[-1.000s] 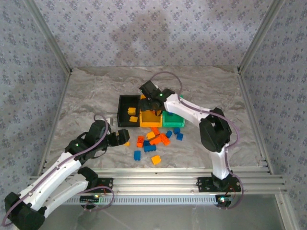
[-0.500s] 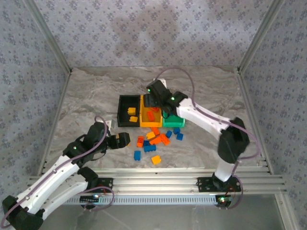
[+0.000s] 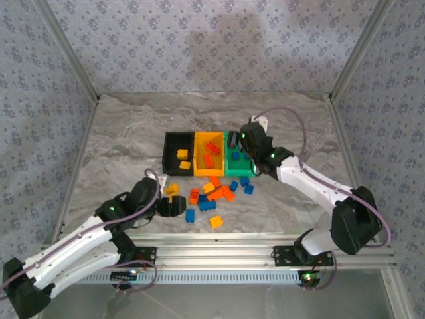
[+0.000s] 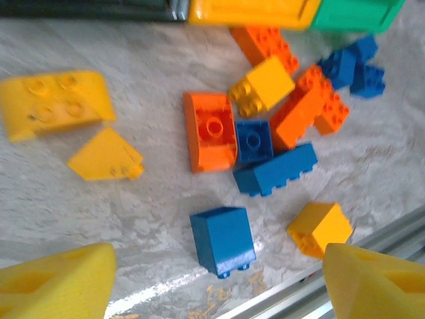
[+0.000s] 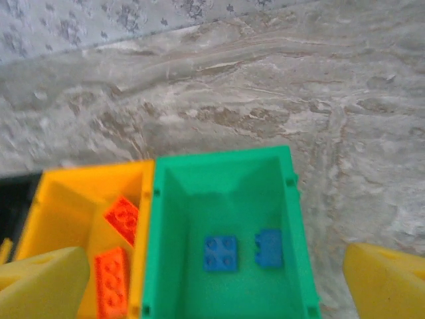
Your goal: Sort the legos into containers by color
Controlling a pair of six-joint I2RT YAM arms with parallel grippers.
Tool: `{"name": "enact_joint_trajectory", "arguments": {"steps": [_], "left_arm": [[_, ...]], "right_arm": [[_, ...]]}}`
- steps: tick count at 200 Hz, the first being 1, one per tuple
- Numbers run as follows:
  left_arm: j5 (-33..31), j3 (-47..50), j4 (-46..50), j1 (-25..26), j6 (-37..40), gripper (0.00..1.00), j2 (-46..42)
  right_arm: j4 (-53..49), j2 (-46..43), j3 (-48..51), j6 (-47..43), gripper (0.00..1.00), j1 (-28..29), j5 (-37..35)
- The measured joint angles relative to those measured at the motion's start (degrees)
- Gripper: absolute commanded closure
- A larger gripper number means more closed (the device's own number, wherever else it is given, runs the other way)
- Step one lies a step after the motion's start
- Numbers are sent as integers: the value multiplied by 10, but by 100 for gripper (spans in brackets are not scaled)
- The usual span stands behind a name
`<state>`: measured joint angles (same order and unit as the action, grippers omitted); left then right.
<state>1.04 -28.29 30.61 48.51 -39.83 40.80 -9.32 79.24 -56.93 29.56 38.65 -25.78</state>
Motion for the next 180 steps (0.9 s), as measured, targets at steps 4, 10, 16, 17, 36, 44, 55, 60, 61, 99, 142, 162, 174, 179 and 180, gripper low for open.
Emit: {"name": "enact_joint_trajectory", "arguments": {"steps": [4,10,16,17,36,44,55,60,61,99,142,162,174,179,180], "left_arm": [[-3,5,-5,9,-1,26,5],[-5,12,-9,22,-3,28,15],[-7,17,-13,34,-6,31,28],[-8,17,-14,35,-7,31,30],[-18,24,-31,61,-13,37,77],[-20,24,-43,68,-16,37,98],[-26,24,-60,77,-17,38,131],[-28,24,-67,81,-18,38,146],[-28,23,-68,82,-18,38,148],[-37,-5,-104,102,-16,41,238],[-37,-23,-141,105,-13,43,312],[-39,-24,-141,105,-11,39,328],[-41,-27,-141,106,-12,40,328],[-42,-27,-141,106,-12,41,328],[-42,-27,-141,106,-12,42,328]], "right_arm": [[3,-6,9,-10,0,15,-18],[5,-14,14,-20,0,36,-48],[3,-19,15,-21,0,55,-77],[2,-20,14,-21,0,57,-79],[-37,-30,-4,2,0,57,-115],[-50,-33,-10,12,0,37,-111],[-64,-39,-9,25,0,6,-99],[-67,-43,-5,28,0,-5,-96],[-67,-44,-4,30,0,-8,-95],[-85,-105,57,43,0,-10,-70],[-120,-145,58,45,0,22,-70],[-132,-155,58,45,0,43,-76],[-139,-157,58,44,0,51,-79],[-143,-158,58,45,0,52,-79],[-144,-158,58,45,0,52,-79]]}}
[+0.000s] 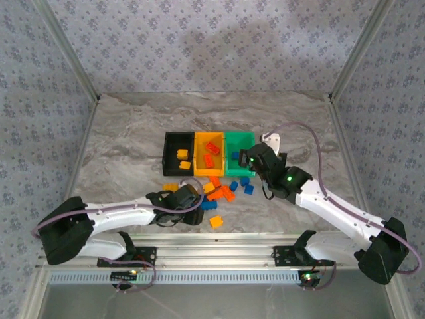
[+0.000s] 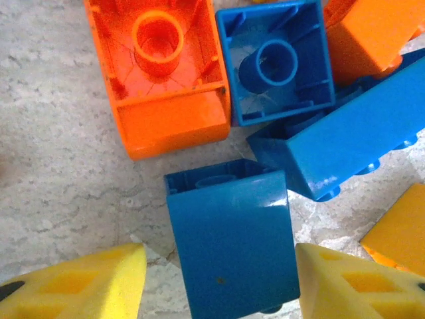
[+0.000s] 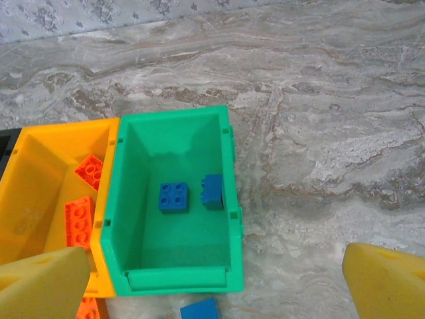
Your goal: Sort the legos into containers by color
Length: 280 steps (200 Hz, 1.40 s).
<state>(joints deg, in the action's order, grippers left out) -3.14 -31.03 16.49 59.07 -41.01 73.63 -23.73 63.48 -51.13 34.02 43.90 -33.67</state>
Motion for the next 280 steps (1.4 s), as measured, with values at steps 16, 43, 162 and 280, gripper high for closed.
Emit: {"name": "enact_joint_trajectory", "arguments": {"steps": [16,43,162,280], "left_arm": [[-6,0,2,0,0,46,0],[-12,0,2,0,1,50,2],[-31,-42,81,0,9,70,-88],[-9,-551,88,-67,140,75,309]], "right_arm": [[-10,-1,0,0,0,3,0],[-20,-1,1,0,0,7,3],[-55,-81,67,37,5,20,77],[-157,-209,151,120,6,20,95]]}}
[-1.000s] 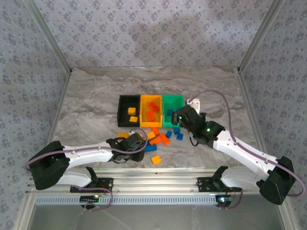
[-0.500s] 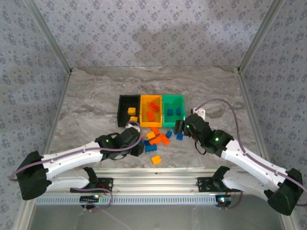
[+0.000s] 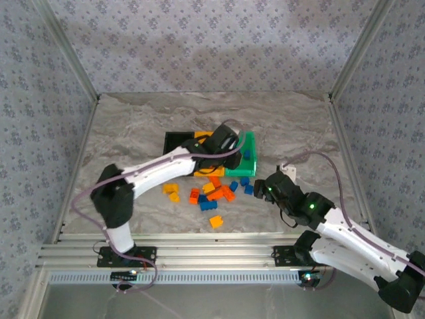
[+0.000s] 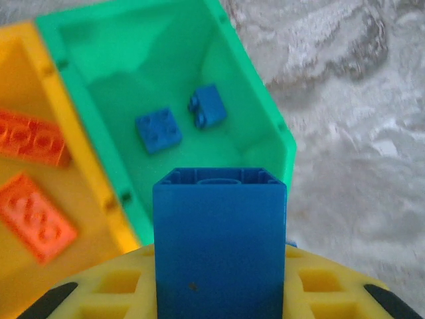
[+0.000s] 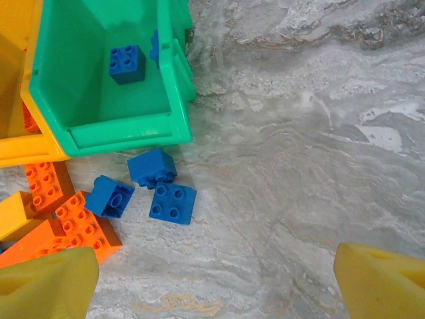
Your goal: Sort the legos into containers by color
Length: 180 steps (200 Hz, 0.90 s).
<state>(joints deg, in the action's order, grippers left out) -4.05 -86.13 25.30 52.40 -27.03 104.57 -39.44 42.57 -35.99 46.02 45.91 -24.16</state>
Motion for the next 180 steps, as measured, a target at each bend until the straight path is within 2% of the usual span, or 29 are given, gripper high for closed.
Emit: {"name": "enact_joint_trajectory", "arguments": {"steps": [15,40,51,106,136,165,180], "left_arm": [[4,-51,6,-10,8,70,51],[17,-107,24,-22,10,44,108],[22,-126,33,-25,12,37,124],[38,-173,42,-26,6,29,118],[33,-61,11,-26,-9,18,-2],[-9,84,-18,-26,-20,1,-196],[-42,145,-27,-26,-31,0,-291]], "right_arm": [[-10,-12,3,7,6,0,0],[-22,-23,7,12,6,0,0],[-24,-24,8,12,6,0,3],[-13,11,10,-2,7,3,48],[40,70,15,-8,10,52,94],[105,168,11,-8,10,141,121],[125,230,-4,-8,10,187,127]]}}
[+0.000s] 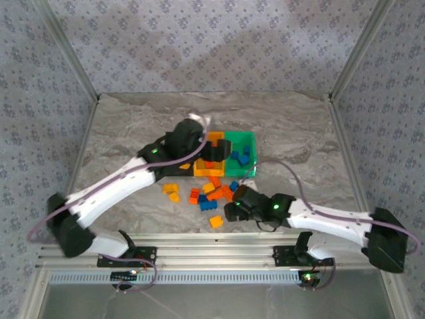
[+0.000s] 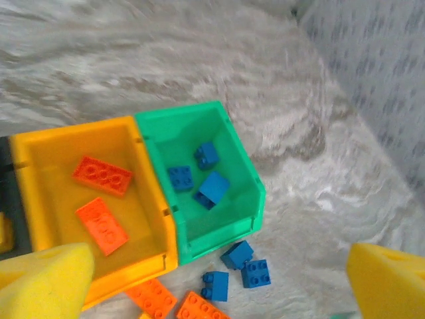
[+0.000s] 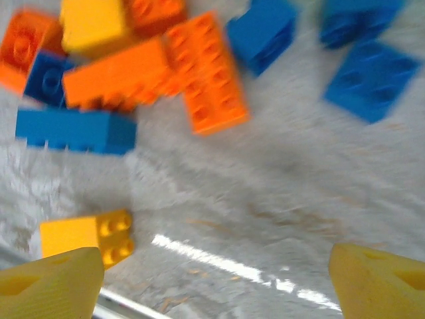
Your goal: Sort the legos into containers by color
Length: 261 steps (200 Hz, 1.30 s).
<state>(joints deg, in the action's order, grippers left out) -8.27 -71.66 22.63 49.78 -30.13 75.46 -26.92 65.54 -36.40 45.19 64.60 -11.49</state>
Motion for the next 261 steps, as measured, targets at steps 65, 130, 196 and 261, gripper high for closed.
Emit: {"name": "enact_joint_trajectory", "arguments": {"steps": [65,130,196,261], "left_arm": [[-78,210,37,-68,-99,0,-277],[-76,275,52,-89,-113,0,-397],[-68,297,95,-89,-113,1,-401],[-69,337,166,-89,-127,1,-429]], "right_arm": [[55,220,-111,-7,19,90,8],[27,286,-144,28,51,92,3],[10,244,-152,22,64,86,-7],[5,283,-372,-90,63,-36,20]]}}
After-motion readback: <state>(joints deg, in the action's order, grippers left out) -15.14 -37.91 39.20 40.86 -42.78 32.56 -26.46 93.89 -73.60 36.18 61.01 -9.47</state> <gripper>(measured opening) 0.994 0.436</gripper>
